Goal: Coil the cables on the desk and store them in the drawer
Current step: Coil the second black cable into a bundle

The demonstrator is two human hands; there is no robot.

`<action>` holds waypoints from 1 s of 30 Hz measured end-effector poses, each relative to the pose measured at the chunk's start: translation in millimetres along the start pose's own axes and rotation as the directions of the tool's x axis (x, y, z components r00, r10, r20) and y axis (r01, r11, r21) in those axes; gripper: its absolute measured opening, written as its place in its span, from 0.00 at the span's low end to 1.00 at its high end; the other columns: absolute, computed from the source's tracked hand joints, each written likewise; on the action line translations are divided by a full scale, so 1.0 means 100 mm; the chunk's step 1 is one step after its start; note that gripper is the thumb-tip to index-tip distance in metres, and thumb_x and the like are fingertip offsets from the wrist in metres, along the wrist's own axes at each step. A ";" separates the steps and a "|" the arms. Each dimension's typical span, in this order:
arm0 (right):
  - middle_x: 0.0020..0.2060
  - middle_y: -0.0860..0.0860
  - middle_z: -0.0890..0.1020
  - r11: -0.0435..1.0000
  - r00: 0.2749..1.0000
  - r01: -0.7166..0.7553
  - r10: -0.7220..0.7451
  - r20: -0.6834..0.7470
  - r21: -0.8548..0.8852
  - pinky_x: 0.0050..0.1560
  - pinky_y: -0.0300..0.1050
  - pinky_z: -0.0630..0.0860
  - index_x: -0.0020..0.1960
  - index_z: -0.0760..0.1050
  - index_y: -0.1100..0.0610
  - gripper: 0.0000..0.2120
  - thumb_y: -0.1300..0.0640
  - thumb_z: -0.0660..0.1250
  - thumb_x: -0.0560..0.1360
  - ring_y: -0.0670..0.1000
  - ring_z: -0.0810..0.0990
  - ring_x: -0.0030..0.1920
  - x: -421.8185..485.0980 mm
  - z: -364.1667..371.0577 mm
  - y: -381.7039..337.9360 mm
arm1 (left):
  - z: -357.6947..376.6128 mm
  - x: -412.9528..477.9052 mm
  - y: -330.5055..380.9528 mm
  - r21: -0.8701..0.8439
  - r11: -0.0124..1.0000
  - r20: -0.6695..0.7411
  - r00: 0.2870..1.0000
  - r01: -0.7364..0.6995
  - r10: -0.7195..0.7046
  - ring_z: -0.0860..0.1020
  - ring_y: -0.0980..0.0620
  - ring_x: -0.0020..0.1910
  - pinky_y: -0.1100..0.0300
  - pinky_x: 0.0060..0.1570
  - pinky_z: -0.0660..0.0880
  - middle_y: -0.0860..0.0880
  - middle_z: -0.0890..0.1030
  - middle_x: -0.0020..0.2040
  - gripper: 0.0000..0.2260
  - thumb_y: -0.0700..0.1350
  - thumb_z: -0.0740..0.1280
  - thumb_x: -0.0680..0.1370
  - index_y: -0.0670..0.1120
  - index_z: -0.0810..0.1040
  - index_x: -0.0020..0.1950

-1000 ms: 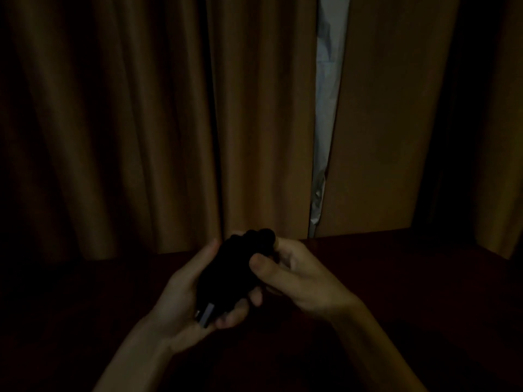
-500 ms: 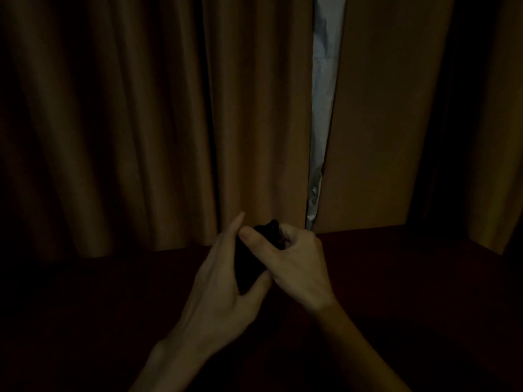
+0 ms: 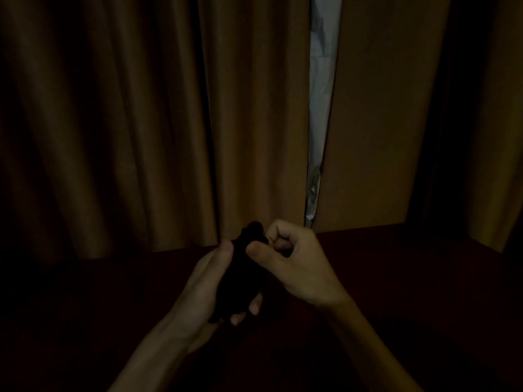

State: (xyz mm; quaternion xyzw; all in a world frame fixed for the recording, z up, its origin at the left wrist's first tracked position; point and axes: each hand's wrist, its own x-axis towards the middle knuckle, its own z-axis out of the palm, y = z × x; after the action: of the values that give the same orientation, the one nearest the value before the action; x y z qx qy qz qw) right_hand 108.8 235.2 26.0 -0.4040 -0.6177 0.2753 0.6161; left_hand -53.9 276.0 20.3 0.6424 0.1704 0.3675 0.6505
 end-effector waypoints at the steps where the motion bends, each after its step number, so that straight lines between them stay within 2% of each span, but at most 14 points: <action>1: 0.29 0.47 0.77 1.000 1.000 -0.012 0.011 0.010 0.022 0.30 0.36 0.69 0.39 0.69 0.65 0.26 0.43 0.75 0.68 0.42 0.75 0.30 0.00 0.00 0.02 | 0.03 0.00 0.00 0.013 1.000 -0.014 1.000 0.027 -0.027 0.76 0.47 0.29 0.62 0.22 0.67 0.35 0.80 0.42 0.32 0.75 0.66 0.68 0.51 0.84 0.56; 3: 0.32 0.47 0.78 0.999 0.999 -0.035 0.035 0.011 0.016 0.33 0.36 0.72 0.42 0.69 0.66 0.29 0.42 0.77 0.68 0.42 0.78 0.34 0.00 0.00 0.05 | 0.05 0.02 -0.01 0.023 0.998 -0.063 0.996 0.057 -0.055 0.76 0.47 0.29 0.62 0.23 0.67 0.35 0.81 0.40 0.29 0.70 0.63 0.70 0.50 0.84 0.56; 6: 0.46 0.48 0.76 0.984 0.997 -0.057 0.048 -0.055 -0.170 0.45 0.32 0.72 0.45 0.75 0.57 0.30 0.30 0.74 0.64 0.41 0.76 0.47 0.02 0.02 0.07 | 0.02 0.03 0.01 0.077 0.996 -0.153 0.988 0.045 -0.032 0.78 0.46 0.29 0.61 0.24 0.69 0.36 0.81 0.37 0.27 0.64 0.63 0.73 0.44 0.80 0.61; 8: 0.53 0.48 0.72 0.963 0.989 -0.117 0.091 -0.116 -0.241 0.51 0.26 0.71 0.50 0.77 0.50 0.28 0.28 0.73 0.64 0.35 0.73 0.52 0.03 0.01 0.07 | -0.01 0.04 0.02 0.078 0.996 -0.206 0.978 0.033 -0.016 0.81 0.43 0.34 0.59 0.26 0.72 0.37 0.84 0.43 0.24 0.62 0.67 0.75 0.46 0.79 0.62; 10: 0.58 0.46 0.73 0.957 0.974 -0.216 0.197 -0.112 -0.193 0.51 0.28 0.74 0.56 0.76 0.46 0.31 0.28 0.72 0.63 0.34 0.75 0.56 0.02 0.01 0.04 | -0.03 0.04 0.01 0.066 0.998 -0.246 0.969 0.021 -0.004 0.84 0.42 0.39 0.57 0.29 0.75 0.40 0.86 0.49 0.21 0.60 0.70 0.75 0.49 0.80 0.61; 12: 0.60 0.47 0.80 0.953 0.953 -0.303 0.303 -0.029 -0.014 0.50 0.33 0.77 0.62 0.76 0.47 0.28 0.36 0.75 0.67 0.41 0.81 0.57 0.01 0.02 0.02 | -0.03 0.04 -0.01 0.081 0.997 -0.263 0.964 -0.007 0.028 0.85 0.41 0.43 0.56 0.33 0.78 0.42 0.86 0.51 0.18 0.57 0.67 0.72 0.51 0.80 0.59; 14: 0.57 0.47 0.84 0.941 0.950 -0.307 0.311 -0.008 0.139 0.45 0.31 0.76 0.66 0.76 0.51 0.21 0.50 0.74 0.75 0.40 0.84 0.53 0.02 0.05 -0.06 | -0.03 0.04 -0.02 0.107 0.993 -0.260 0.962 -0.054 0.080 0.85 0.41 0.44 0.58 0.34 0.79 0.43 0.86 0.52 0.16 0.55 0.66 0.73 0.51 0.80 0.58; 16: 0.51 0.44 0.85 0.953 0.964 -0.238 0.255 -0.071 0.187 0.41 0.30 0.75 0.65 0.78 0.52 0.16 0.58 0.71 0.78 0.40 0.84 0.48 0.03 0.08 -0.11 | -0.02 0.05 -0.01 0.104 0.990 -0.287 0.950 -0.099 0.125 0.85 0.42 0.41 0.58 0.33 0.79 0.43 0.85 0.50 0.16 0.53 0.66 0.73 0.52 0.79 0.59; 20: 0.44 0.46 0.85 0.979 0.963 -0.082 0.126 -0.239 0.188 0.41 0.36 0.75 0.58 0.81 0.53 0.10 0.63 0.68 0.80 0.43 0.82 0.43 0.07 0.07 -0.07 | 0.02 0.05 0.03 0.110 0.986 -0.294 0.943 -0.128 0.155 0.82 0.41 0.32 0.57 0.23 0.72 0.41 0.85 0.46 0.14 0.55 0.65 0.73 0.60 0.78 0.58; 24: 0.40 0.44 0.83 0.992 0.966 0.061 -0.030 -0.257 0.112 0.44 0.35 0.77 0.54 0.81 0.57 0.08 0.67 0.65 0.81 0.41 0.82 0.42 0.05 0.12 -0.10 | 0.07 0.05 0.06 0.033 0.990 -0.286 0.948 -0.134 0.138 0.79 0.43 0.29 0.59 0.24 0.69 0.45 0.85 0.45 0.11 0.56 0.63 0.73 0.64 0.80 0.53; 27: 0.37 0.43 0.82 0.994 0.959 0.066 -0.039 -0.280 0.088 0.37 0.32 0.74 0.51 0.79 0.56 0.06 0.65 0.67 0.80 0.39 0.80 0.38 0.04 0.15 -0.09 | 0.05 0.05 0.05 -0.032 0.992 -0.308 0.945 -0.126 0.110 0.77 0.43 0.28 0.59 0.26 0.68 0.45 0.84 0.44 0.09 0.58 0.66 0.75 0.62 0.80 0.54; 29: 0.36 0.44 0.82 0.994 0.959 0.014 0.017 -0.281 0.105 0.35 0.32 0.72 0.53 0.77 0.57 0.04 0.64 0.67 0.81 0.39 0.79 0.35 0.04 0.17 -0.10 | 0.03 0.04 0.04 -0.087 0.990 -0.275 0.958 -0.114 0.086 0.76 0.44 0.27 0.61 0.26 0.67 0.42 0.83 0.44 0.08 0.58 0.67 0.77 0.59 0.80 0.55; 30: 0.37 0.47 0.82 0.990 0.963 -0.032 0.067 -0.261 0.136 0.34 0.32 0.72 0.55 0.76 0.58 0.04 0.63 0.66 0.81 0.39 0.79 0.35 0.05 0.18 -0.11 | 0.01 0.03 0.04 -0.132 0.986 -0.233 0.970 -0.099 0.066 0.75 0.45 0.27 0.62 0.25 0.67 0.41 0.82 0.43 0.10 0.58 0.67 0.76 0.57 0.80 0.55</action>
State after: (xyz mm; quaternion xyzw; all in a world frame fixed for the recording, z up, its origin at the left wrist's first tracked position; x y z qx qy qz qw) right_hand 90.0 236.1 36.1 -0.4114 -0.5002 0.2739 0.7110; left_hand -51.9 277.1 24.6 0.5544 0.1903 0.4767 0.6552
